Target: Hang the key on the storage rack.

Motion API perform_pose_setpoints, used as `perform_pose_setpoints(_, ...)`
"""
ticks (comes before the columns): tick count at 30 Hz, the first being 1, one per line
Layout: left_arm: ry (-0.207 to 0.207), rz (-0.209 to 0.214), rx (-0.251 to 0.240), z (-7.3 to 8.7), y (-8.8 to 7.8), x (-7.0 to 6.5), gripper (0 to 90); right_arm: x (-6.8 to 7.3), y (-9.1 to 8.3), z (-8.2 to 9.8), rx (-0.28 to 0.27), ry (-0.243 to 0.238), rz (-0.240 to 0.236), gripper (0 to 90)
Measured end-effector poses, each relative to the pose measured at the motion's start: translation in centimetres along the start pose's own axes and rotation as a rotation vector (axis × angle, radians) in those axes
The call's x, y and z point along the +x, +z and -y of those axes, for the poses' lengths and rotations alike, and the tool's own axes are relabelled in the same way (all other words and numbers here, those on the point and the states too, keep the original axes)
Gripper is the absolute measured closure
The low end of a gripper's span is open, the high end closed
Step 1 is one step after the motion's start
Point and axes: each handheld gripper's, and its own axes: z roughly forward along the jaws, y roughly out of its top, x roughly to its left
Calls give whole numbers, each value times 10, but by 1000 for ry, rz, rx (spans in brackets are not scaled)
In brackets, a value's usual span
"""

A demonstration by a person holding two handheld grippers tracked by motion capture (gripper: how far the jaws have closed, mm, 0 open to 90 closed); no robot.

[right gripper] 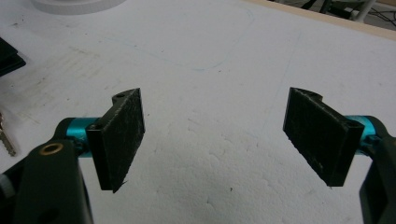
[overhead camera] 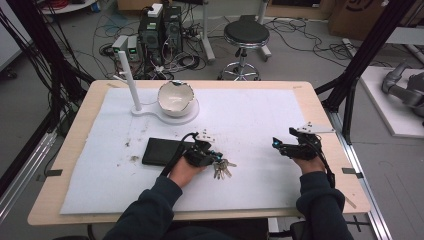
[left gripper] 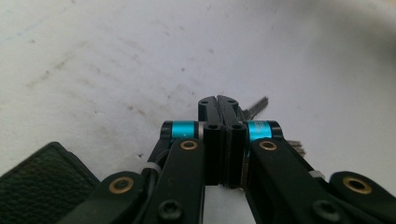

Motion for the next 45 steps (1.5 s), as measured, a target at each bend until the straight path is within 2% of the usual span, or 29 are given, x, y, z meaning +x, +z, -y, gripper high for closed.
perform_pose_setpoints(2, -5, 4, -15, -1, -2, 1, 888, 0, 0, 0, 0, 0, 1, 208)
perform_pose_setpoints(4, -21, 19, -70, -2, -9, 2, 888, 0, 1, 0, 0, -5, 0, 208)
perform_pose_setpoints(11, 0, 25, -145, -3, -20, 0, 885, -1, 1, 0, 2, -4, 0, 207)
perform_pose_setpoints(13, 0, 18, -175, -4, -24, -1, 885, 0, 1, 0, 3, -1, -1, 208)
perform_pose_setpoints(21, 17, -21, -234, -8, -42, 4, 885, 0, 1, 0, 6, -1, 0, 207)
perform_pose_setpoints(25, 10, -59, -279, -12, -63, 14, 885, 1, 1, 0, 9, -2, -4, 208)
perform_pose_setpoints(27, 5, -68, -290, -12, -68, 17, 885, 1, 1, 0, 8, -4, -4, 208)
perform_pose_setpoints(28, -10, -85, -310, -12, -80, 24, 885, 1, 1, 0, 8, -4, -5, 208)
perform_pose_setpoints(33, -42, -140, -359, -12, -111, 45, 886, 0, 2, 0, 7, -1, -4, 208)
perform_pose_setpoints(35, -51, -151, -367, -12, -117, 49, 886, 1, 2, 0, 7, -2, -4, 208)
perform_pose_setpoints(37, -58, -183, -383, -12, -129, 57, 886, 1, 2, 0, 10, -2, -3, 208)
perform_pose_setpoints(38, -69, -215, -400, -13, -142, 65, 885, 2, 3, 0, 10, -6, -6, 208)
perform_pose_setpoints(39, -69, -215, -400, -13, -142, 65, 885, 2, 3, 0, 11, -8, -4, 208)
perform_pose_setpoints(42, -88, -258, -421, -14, -161, 76, 885, 2, 3, 0, 10, -6, -6, 208)
perform_pose_setpoints(43, -96, -286, -435, -14, -173, 83, 885, 2, 3, 0, 10, -9, -7, 208)
perform_pose_setpoints(45, -97, -301, -442, -15, -180, 87, 885, 2, 3, 0, 11, -10, -7, 208)
